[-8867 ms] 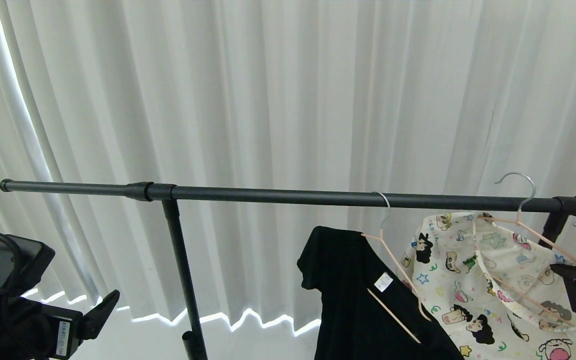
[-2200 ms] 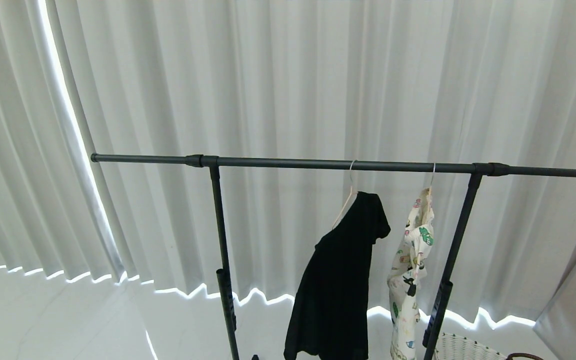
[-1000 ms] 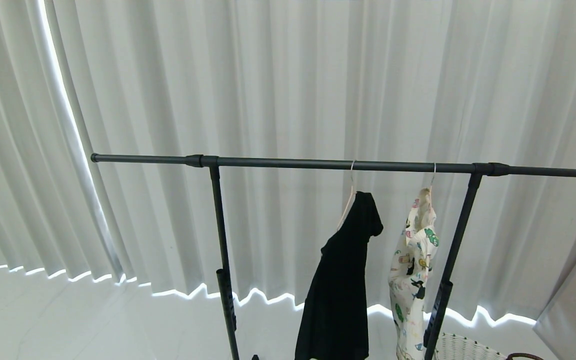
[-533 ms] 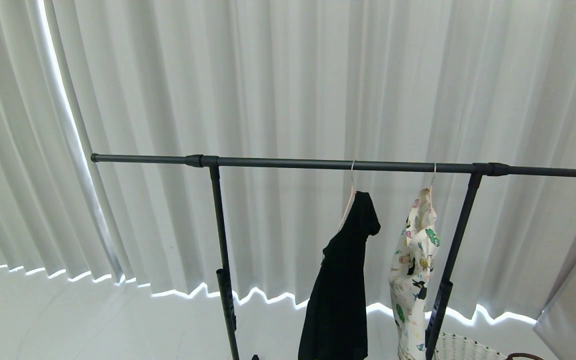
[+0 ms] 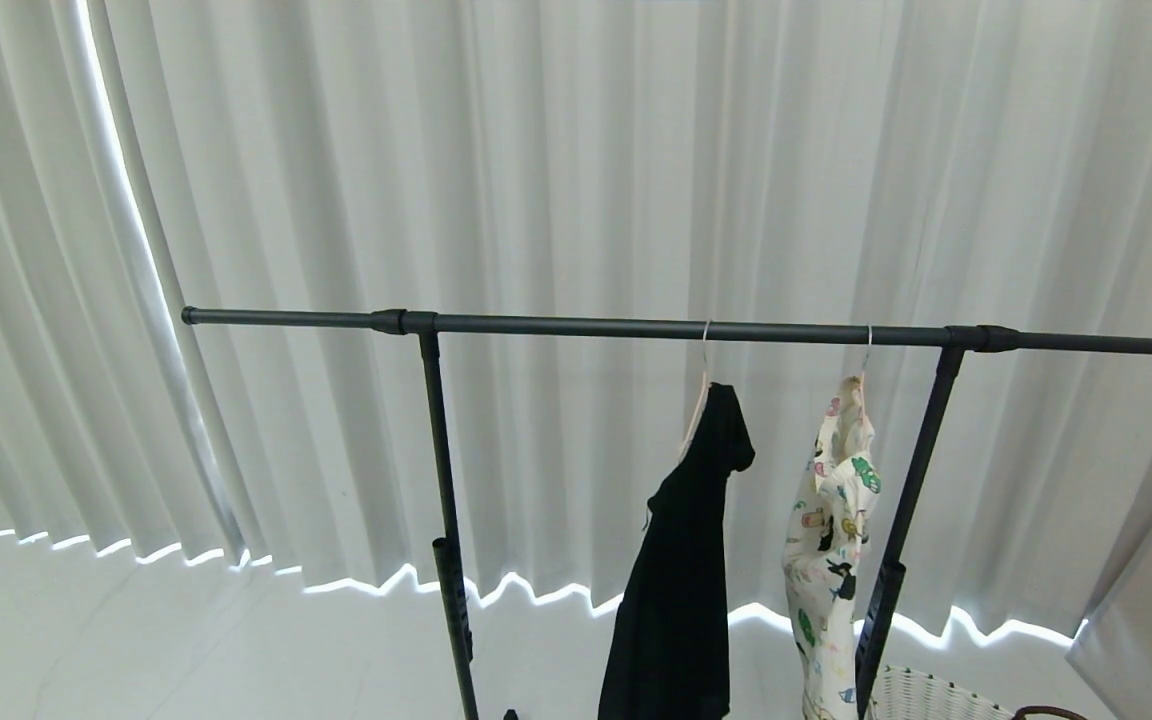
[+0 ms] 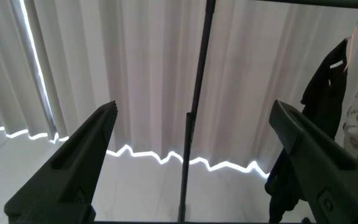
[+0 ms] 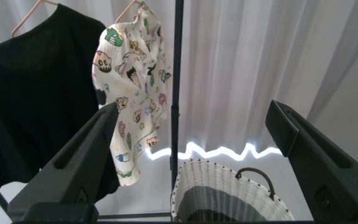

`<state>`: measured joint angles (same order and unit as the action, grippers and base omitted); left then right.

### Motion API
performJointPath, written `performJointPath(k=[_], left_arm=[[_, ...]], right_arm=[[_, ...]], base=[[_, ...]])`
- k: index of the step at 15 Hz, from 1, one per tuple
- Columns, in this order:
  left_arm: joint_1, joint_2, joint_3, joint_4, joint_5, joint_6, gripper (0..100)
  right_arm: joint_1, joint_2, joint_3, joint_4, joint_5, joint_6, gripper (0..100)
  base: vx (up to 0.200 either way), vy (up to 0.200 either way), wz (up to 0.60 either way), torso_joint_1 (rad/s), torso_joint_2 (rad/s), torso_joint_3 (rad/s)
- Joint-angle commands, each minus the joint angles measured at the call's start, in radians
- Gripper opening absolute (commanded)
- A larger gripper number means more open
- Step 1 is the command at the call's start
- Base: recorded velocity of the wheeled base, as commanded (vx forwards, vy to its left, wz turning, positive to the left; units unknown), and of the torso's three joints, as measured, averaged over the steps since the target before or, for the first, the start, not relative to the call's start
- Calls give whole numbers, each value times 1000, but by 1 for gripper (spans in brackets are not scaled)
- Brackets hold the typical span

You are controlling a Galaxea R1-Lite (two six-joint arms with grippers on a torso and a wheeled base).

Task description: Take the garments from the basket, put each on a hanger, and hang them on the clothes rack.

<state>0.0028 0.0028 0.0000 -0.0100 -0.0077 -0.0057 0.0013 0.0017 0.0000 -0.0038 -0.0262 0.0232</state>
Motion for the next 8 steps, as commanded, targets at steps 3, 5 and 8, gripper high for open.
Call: performJointPath(k=[3,5,8], left_arm=[[0,-1,0,-1,0,0,100],[0,-3,0,-1,0,0,100],[0,-1,0,-1,0,0,100]], right_arm=[[0,-2,0,-1,0,0,100],[0,-2,0,-1,0,0,100],[0,-2,0,-1,0,0,100]], base=[[0,0,0,0,0,0],[0,0,0,0,0,0],[0,0,0,0,0,0]])
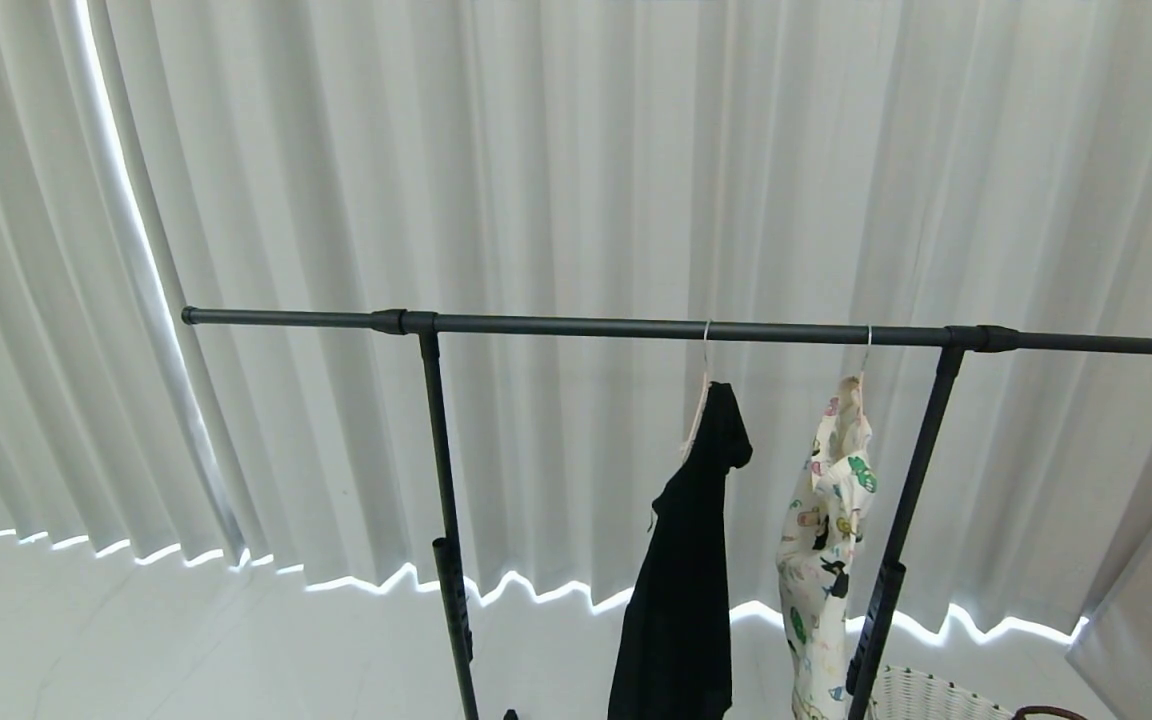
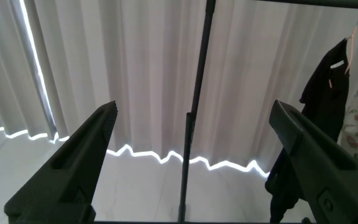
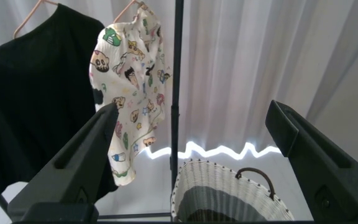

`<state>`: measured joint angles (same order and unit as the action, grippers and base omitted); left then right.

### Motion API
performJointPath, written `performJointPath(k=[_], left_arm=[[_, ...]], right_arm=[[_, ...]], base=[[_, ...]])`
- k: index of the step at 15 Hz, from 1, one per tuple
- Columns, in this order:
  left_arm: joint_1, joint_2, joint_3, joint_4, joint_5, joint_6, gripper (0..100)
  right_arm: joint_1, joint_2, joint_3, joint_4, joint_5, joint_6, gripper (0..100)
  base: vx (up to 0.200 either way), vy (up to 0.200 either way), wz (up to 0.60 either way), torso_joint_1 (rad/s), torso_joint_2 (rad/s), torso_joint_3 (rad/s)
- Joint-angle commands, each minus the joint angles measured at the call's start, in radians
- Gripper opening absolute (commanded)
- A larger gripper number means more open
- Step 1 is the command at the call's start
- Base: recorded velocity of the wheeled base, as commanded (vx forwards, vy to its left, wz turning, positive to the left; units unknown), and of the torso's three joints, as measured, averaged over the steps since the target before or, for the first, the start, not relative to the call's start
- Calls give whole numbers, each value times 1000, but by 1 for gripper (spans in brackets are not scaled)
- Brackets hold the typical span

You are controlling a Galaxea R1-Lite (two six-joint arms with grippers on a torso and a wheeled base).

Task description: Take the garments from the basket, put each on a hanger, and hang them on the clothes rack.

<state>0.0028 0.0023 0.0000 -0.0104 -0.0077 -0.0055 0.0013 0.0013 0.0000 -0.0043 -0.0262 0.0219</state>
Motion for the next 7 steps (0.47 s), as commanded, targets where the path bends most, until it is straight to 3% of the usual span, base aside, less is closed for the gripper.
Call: performJointPath(k=[1,7], left_arm=[[0,-1,0,0,0,-1,100],[0,-1,0,0,0,-1,100]], right_arm=[[0,-1,0,0,0,0,100],[0,-1,0,1,0,0,100]], base=[[0,0,0,0,0,0],[0,0,0,0,0,0]])
